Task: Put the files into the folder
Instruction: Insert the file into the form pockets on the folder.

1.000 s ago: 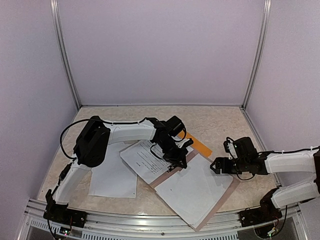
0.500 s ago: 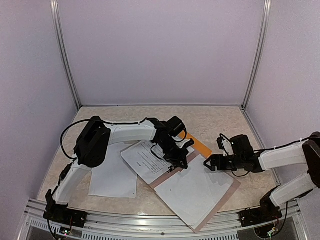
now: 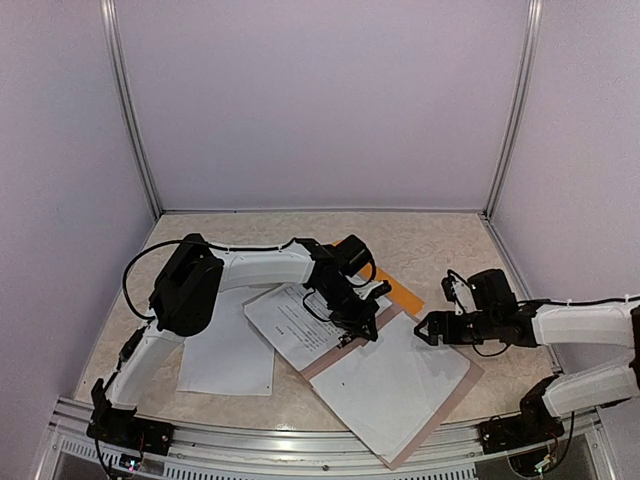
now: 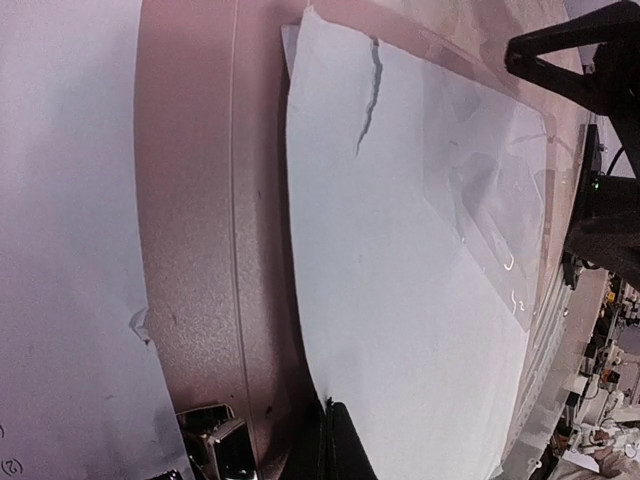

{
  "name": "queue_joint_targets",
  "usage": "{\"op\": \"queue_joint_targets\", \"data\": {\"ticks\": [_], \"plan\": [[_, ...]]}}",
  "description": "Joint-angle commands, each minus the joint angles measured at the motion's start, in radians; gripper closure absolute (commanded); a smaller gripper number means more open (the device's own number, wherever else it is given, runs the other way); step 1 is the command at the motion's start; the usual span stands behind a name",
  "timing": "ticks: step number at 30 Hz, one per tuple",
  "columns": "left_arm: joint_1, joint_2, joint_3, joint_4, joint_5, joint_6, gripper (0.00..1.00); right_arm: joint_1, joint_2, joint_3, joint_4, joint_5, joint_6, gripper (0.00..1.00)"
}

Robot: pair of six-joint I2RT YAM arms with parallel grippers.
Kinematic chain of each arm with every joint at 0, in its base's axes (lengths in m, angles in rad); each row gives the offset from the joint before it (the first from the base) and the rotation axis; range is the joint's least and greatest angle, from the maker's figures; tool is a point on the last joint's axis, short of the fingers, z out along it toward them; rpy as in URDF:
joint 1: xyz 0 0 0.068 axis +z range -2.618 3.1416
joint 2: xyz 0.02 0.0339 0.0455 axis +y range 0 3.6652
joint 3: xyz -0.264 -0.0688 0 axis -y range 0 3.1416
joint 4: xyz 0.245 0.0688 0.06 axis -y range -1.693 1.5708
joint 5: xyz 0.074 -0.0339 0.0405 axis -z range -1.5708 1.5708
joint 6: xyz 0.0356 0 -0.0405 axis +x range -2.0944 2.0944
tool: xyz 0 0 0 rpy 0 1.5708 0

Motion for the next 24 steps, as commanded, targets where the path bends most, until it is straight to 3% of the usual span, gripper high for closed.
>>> {"op": "queue_joint_targets", "data": {"ticks": [1, 6, 10, 18, 24], "plan": [[0.022, 0.012, -0.019, 0.002, -0.046, -0.023, 1.0, 0.018, -0.25, -0.008, -0.31, 0.116, 0.126, 0.07], [0.033, 0.001, -0.037, 0.018, -0.059, -0.034, 1.0, 0.15, -0.532, -0.037, -0.603, 0.274, 0.366, 0.06], [0.054, 0.0, -0.047, 0.031, -0.061, -0.058, 1.0, 0.279, -0.615, -0.079, -0.712, 0.328, 0.533, 0.06], [0.11, -0.013, -0.074, 0.087, -0.091, -0.129, 1.0, 0.373, -0.34, 0.011, -0.712, 0.427, 0.541, 0.03], [0.116, -0.015, -0.065, 0.083, -0.079, -0.111, 1.0, 0.372, -0.324, -0.023, -0.631, 0.411, 0.556, 0.01]]}}
